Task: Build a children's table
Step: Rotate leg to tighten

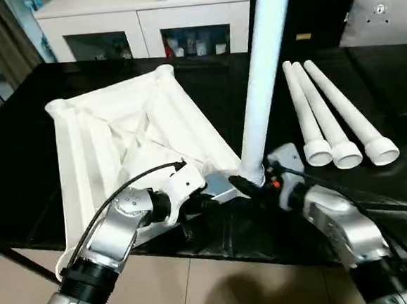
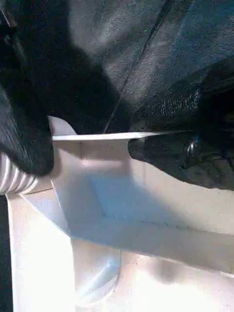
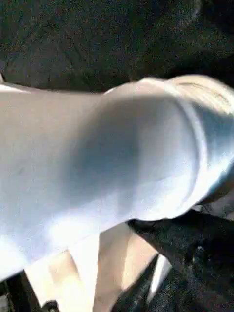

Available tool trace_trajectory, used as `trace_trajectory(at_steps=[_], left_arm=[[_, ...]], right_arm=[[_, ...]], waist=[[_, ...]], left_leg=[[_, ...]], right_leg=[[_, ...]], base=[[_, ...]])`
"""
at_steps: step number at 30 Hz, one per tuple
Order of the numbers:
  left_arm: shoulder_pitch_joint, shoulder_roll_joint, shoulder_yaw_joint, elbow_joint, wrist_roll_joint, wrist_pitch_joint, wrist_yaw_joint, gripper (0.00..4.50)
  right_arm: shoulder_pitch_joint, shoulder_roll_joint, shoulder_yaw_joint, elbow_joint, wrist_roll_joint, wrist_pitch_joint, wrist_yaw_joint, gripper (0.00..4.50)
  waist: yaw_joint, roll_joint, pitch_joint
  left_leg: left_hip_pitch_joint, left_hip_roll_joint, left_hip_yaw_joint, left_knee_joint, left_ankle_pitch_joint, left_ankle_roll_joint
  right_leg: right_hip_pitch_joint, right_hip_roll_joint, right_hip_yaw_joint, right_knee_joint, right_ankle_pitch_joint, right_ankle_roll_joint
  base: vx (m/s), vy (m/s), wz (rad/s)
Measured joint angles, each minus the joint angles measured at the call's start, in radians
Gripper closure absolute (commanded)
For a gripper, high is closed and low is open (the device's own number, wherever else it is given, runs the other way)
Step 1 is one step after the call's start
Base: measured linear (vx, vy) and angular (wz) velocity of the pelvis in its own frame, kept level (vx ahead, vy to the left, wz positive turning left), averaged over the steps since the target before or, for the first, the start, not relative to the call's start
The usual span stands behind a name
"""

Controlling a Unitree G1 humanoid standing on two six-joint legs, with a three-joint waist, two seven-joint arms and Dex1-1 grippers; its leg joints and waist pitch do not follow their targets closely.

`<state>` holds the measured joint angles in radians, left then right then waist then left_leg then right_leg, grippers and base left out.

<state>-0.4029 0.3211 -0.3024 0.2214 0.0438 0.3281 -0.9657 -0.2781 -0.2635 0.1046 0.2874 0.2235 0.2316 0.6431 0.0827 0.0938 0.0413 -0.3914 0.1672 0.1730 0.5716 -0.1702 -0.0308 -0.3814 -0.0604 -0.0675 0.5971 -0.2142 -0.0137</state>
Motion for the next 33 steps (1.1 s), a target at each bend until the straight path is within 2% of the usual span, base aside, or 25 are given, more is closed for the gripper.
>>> trace_trajectory(at_steps=[2, 5, 11, 19, 26, 33], left_arm=[[-0.005, 0.004, 0.0, 0.014, -0.002, -0.015, -0.01, 4.5], [-0.022, 0.007, -0.004, 0.041, -0.006, -0.033, -0.021, 4.5], [-0.033, 0.018, -0.009, 0.063, -0.011, -0.064, -0.042, 4.5], [-0.08, 0.07, -0.026, 0.158, -0.009, -0.186, -0.117, 4.5], [-0.126, 0.097, -0.062, 0.224, -0.009, -0.286, -0.23, 4.5], [-0.162, 0.102, -0.091, 0.277, -0.001, -0.36, -0.294, 4.5]], right_arm=[[0.006, -0.011, -0.002, -0.001, 0.003, -0.005, 0.012, 0.07], [0.012, -0.021, -0.01, -0.002, 0.007, -0.016, 0.02, 0.07], [0.046, -0.045, -0.02, -0.028, 0.019, -0.028, 0.053, 0.07], [0.091, -0.175, -0.024, -0.049, 0.022, -0.065, 0.188, 0.07], [0.052, -0.246, -0.023, -0.058, 0.058, -0.062, 0.355, 0.07], [-0.002, -0.256, 0.016, -0.024, 0.06, -0.064, 0.469, 0.07]], waist=[[0.004, 0.002, 0.0], [0.005, 0.005, 0.002], [0.008, 0.005, 0.002], [0.015, 0.004, 0.003], [0.041, 0.004, 0.003], [0.047, 0.001, 0.005]], left_leg=[[0.001, 0.0, 0.0, 0.001, 0.0, 0.0], [0.0, 0.0, 0.0, 0.002, 0.0, 0.0], [-0.001, 0.001, 0.0, 0.003, 0.0, 0.0], [-0.003, 0.002, 0.0, 0.01, 0.0, 0.001], [-0.01, 0.004, 0.0, 0.022, 0.001, 0.008], [-0.011, 0.005, 0.0, 0.027, -0.001, 0.004]], right_leg=[[0.0, 0.0, 0.0, 0.001, 0.0, 0.0], [0.0, 0.0, 0.0, 0.002, 0.0, 0.0], [0.0, 0.0, 0.0, 0.003, 0.0, 0.0], [0.0, 0.0, 0.0, 0.005, 0.001, 0.0], [-0.005, 0.0, -0.001, 0.014, 0.001, 0.0], [-0.005, -0.001, -0.001, 0.018, 0.002, 0.0]], base=[[0.0, 0.0, 0.0], [0.0, 0.0, 0.0], [0.0, 0.0, 0.0], [0.0, 0.0, 0.0], [0.0, 0.0, 0.0], [0.0, 0.0, 0.0]])
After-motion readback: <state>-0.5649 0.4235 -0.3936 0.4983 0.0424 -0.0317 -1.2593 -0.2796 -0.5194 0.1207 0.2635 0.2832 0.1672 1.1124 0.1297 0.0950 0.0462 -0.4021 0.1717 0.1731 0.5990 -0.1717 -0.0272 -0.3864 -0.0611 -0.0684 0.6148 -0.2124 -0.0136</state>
